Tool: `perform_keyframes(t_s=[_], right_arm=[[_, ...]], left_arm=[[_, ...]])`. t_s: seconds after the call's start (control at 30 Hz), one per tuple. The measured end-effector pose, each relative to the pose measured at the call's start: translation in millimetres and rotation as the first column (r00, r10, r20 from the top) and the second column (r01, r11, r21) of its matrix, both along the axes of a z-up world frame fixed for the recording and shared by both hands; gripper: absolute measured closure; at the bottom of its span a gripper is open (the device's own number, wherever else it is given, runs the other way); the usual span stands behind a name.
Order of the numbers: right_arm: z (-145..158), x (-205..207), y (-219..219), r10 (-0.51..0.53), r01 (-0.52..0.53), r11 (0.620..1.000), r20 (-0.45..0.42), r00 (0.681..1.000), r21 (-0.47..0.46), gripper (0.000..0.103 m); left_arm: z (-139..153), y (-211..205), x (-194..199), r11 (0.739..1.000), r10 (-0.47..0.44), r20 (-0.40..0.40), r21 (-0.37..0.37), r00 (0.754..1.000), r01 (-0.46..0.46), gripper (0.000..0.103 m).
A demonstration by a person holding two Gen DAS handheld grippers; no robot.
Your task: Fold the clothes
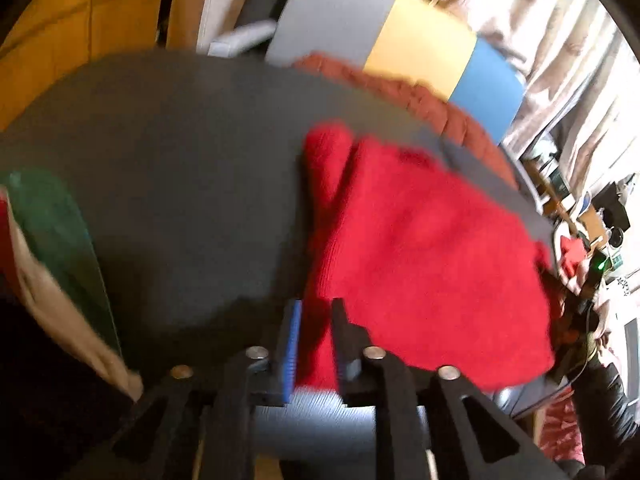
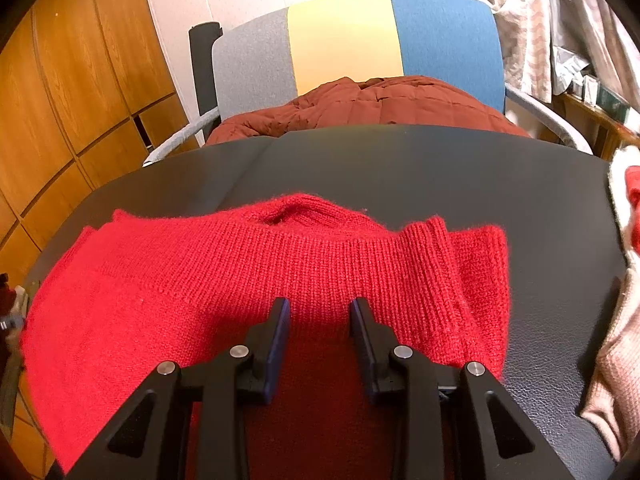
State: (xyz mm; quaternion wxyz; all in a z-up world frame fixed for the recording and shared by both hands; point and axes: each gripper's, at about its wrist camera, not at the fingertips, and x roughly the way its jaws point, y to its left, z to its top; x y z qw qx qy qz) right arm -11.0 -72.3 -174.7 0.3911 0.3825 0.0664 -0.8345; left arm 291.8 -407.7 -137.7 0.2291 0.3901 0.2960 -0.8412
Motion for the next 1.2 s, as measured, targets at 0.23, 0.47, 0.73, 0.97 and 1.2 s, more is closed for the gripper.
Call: perform_keyframes(t_s=[0.23, 0.47, 0.73, 0.97, 1.2], right_arm=[[0, 0, 0, 0.001, -0.001, 1.000, 0.000, 1.000, -0.004, 0.070], [1, -3, 2, 0.004, -0.004, 1.000, 0.014, 1.000, -0.019, 0.070], [1, 0, 0, 0.002, -0.002, 1.000, -0.009, 1.000, 0.001, 0.069], [1, 0, 0, 0.004, -0.004, 1.000, -0.010, 1.000, 0.001, 0.069], [1, -1, 1, 0.005, -0.005, 1.000, -0.004, 1.000, -0.004, 0.069]], left_arm=[[14, -27, -64, 0.996, -0.083, -0.021, -0.046, 0.996, 0.082, 0.075], [-11, -44, -127, 0.980, -0.191, 0.114, -0.041, 0.975, 0.197, 0.074], [-12, -33, -120, 0.984, -0.066, 0.112, -0.157, 0.992, 0.083, 0.098], [-38, -30, -135, 0.971, 0.053, 0.185, -0.238, 0.981, -0.008, 0.093], [12, 0, -125, 0.923, 0.130, 0.006, -0.365, 0.991, -0.119, 0.077]])
